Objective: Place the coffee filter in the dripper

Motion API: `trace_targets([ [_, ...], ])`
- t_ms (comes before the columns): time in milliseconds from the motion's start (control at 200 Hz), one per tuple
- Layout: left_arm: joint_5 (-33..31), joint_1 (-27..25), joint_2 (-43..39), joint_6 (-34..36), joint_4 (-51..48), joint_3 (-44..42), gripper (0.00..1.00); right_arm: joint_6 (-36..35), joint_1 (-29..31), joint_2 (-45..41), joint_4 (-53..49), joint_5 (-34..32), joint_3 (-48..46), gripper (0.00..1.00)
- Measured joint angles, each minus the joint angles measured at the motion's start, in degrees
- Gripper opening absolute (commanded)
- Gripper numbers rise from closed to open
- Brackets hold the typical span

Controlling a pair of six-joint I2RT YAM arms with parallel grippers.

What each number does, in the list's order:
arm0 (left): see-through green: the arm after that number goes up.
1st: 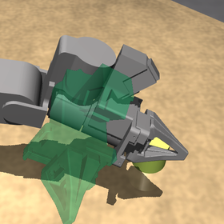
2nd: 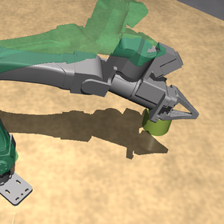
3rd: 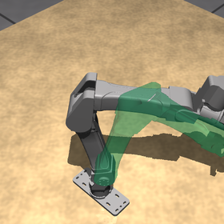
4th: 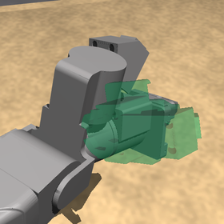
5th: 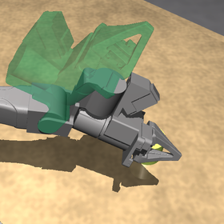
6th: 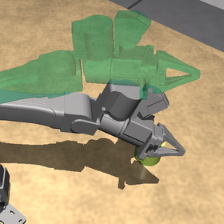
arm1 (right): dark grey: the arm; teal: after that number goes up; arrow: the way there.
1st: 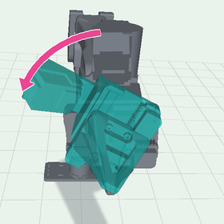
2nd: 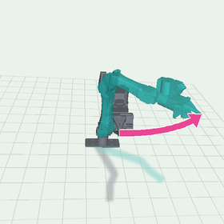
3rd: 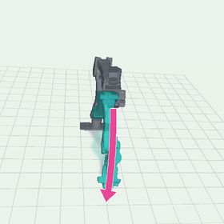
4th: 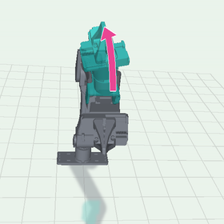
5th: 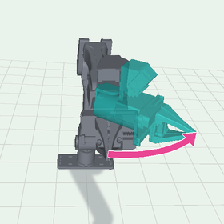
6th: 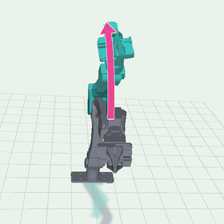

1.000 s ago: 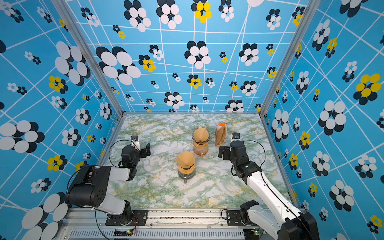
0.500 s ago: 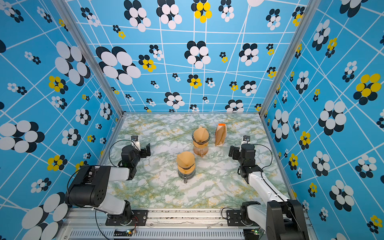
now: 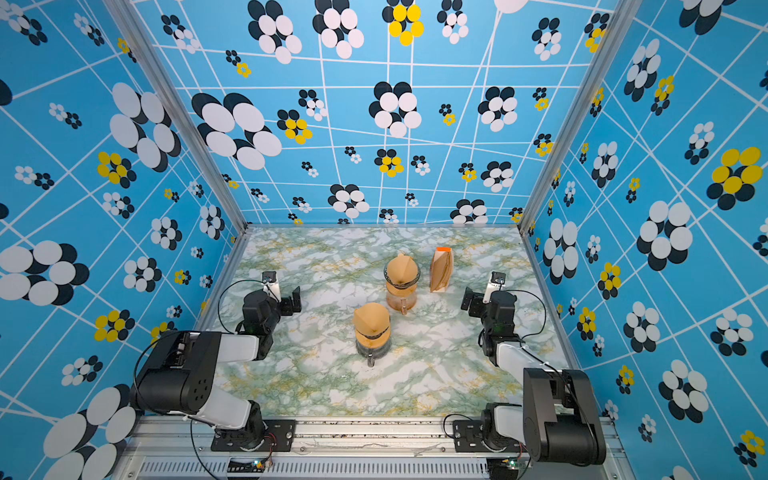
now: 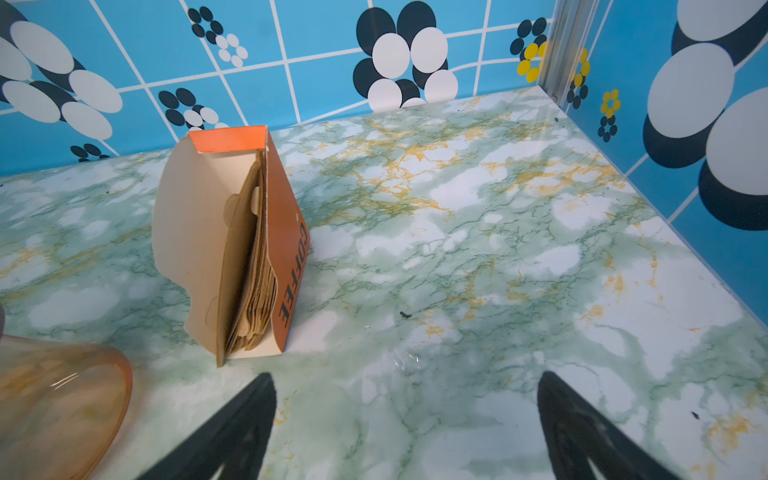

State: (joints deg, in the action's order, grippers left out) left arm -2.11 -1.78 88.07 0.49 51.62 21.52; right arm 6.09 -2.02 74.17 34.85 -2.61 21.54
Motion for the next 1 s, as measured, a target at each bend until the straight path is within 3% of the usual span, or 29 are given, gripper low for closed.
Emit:
trace_targets([
  [375,0.00,0.00,0.00,0.00,-0.28,0.00,0.99,-2.16,0.00,3.37,9.03,0.26,-1.42,0.99],
  [620,0.02,0.00,0.00,0.00,-0.42,0.00,0.99,-2.51,-0.04,13.77,21.53,2.40,-3.96,0.99],
  [1000,0.02,0.00,0.00,0.00,-0.42,0.00,0.99,-2.69,-0.04,14.99,21.11,1.46,-1.84,0.99],
])
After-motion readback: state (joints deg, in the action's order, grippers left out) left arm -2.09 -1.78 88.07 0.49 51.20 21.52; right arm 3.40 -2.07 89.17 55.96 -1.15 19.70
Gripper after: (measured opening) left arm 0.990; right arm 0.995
